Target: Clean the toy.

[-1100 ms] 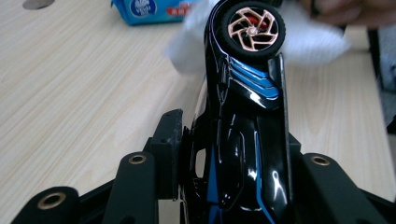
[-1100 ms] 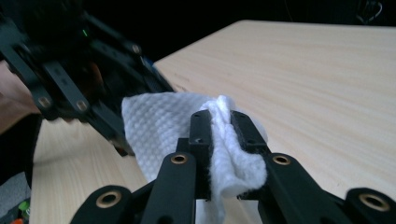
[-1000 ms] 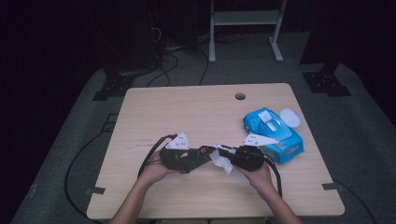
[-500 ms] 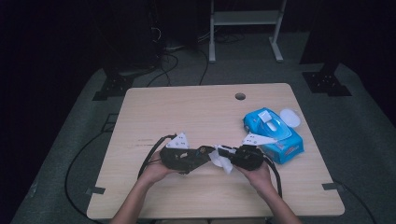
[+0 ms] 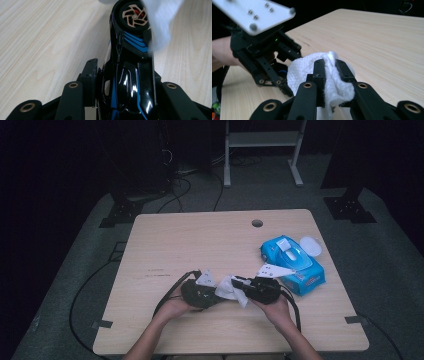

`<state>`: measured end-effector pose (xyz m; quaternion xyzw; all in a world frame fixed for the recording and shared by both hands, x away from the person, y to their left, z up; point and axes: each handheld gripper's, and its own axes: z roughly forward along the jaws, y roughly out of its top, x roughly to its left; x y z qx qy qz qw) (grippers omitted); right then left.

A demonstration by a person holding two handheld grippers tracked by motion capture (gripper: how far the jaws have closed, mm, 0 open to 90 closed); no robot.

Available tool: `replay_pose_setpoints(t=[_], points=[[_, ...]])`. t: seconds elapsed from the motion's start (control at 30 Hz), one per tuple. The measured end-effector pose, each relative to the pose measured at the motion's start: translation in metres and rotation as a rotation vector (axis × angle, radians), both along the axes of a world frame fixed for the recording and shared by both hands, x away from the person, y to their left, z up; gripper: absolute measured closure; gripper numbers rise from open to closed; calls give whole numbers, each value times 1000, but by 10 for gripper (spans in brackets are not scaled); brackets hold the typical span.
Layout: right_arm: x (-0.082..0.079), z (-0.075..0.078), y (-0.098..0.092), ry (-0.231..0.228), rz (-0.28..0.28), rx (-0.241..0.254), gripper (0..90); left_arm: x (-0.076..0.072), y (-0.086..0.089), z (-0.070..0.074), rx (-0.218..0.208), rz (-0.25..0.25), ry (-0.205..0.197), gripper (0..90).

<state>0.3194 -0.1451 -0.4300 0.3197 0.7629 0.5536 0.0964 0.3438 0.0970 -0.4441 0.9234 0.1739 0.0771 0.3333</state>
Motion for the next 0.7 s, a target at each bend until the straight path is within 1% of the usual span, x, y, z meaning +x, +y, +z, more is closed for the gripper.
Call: replay_pose_setpoints(t=[0.07, 0.13, 0.27, 0.3, 0.37, 0.4, 0.43, 0.47, 0.57, 0.6, 0.63, 0.7], points=[[0, -2, 5, 0, 7, -17, 790, 0, 1, 0, 1, -2, 1, 560], [0, -4, 8, -1, 11, -27, 790, 1, 2, 0, 1, -4, 14, 557], [2, -10, 12, 16, 15, -47, 789, 4, 8, 1, -48, -6, 56, 527], [2, -11, 12, 22, 17, -48, 789, 4, 10, 2, -45, -5, 58, 514], [2, -11, 13, 20, 18, -48, 789, 4, 12, 4, -60, -5, 69, 493], [2, -10, 12, 19, 19, -46, 789, 3, 13, 5, -77, -6, 69, 479], [2, -8, 12, 20, 22, -36, 789, 3, 15, 8, -82, -22, 58, 466], [1, -6, 12, 17, 25, -27, 789, 2, 16, 11, -101, -30, 50, 454], [0, 1, 13, 11, 32, 19, 790, 1, 19, 22, -133, -48, 38, 432], [-1, 3, 13, 7, 34, 19, 790, 0, 22, 26, -152, -51, 36, 429], [-1, 4, 14, 2, 37, 21, 790, 0, 24, 28, -166, -52, 40, 426], [0, 4, 16, 13, 47, 30, 789, 1, 31, 31, -194, -35, 51, 415]])
